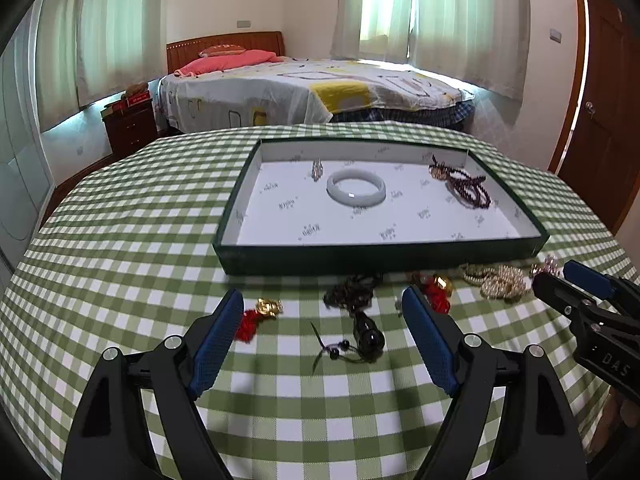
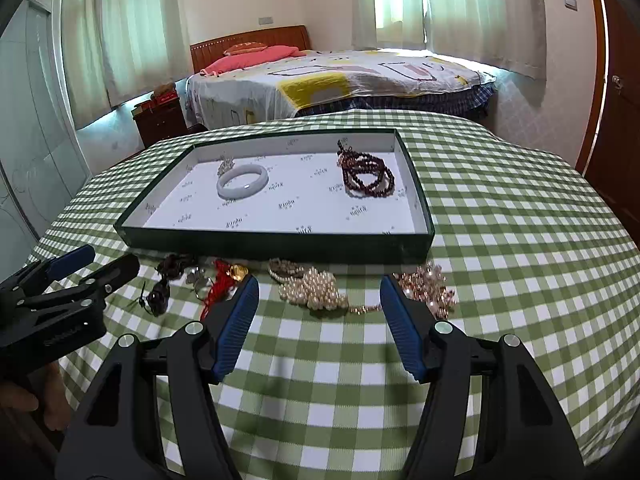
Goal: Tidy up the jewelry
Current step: 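Withdraw both tools from the tray toward the remaining jewelry, then move left tool to black tassel pendant while right tool nears white pearl strand, then close left tool on black pendant while right tool closes on pearl strand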
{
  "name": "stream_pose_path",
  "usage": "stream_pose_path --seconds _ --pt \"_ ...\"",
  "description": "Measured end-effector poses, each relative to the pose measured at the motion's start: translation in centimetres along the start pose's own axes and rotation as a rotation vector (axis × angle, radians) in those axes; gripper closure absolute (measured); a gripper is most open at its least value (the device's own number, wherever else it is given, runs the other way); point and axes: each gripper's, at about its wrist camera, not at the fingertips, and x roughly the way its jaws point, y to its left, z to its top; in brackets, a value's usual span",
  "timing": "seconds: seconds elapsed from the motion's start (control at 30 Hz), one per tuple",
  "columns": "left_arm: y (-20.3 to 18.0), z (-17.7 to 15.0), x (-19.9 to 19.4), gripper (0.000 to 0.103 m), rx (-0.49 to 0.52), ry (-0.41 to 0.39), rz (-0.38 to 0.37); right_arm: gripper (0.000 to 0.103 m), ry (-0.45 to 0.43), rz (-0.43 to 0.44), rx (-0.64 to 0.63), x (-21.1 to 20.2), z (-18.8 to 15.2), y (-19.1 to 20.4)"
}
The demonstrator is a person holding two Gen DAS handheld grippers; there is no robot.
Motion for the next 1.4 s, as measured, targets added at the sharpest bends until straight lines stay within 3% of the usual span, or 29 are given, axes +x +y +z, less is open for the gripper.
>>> stream_pose_path --seconds 0.27,0.57,0.9,1.03,1.4 --pt "-0.8 -0.8 0.7 0.025 0.019 0.017 0.022 0.041 0.007 -0.025 0.015 0.3 -0.8 -1.2" --pt "-1.3 -1.5 1.9 0.036 0.050 0.057 0.025 0.042 0.026 -0.035 0.035 1.2 -1.5 -2.0" --pt "-1.7 -1.6 2.9 0.063 0.085 0.113 -0.023 0.042 0.032 -0.034 0.034 1.7 -1.5 -1.9" --pt "-1.5 -1.6 2.8 0.085 0.093 0.107 -0.029 0.042 0.032 -0.031 0.028 1.8 -1.3 -1.7" --pt "0.1 -0.4 1.3 0.085 0.045 0.056 -0.044 0.042 0.042 -0.004 -0.014 2.9 0.5 -0.2"
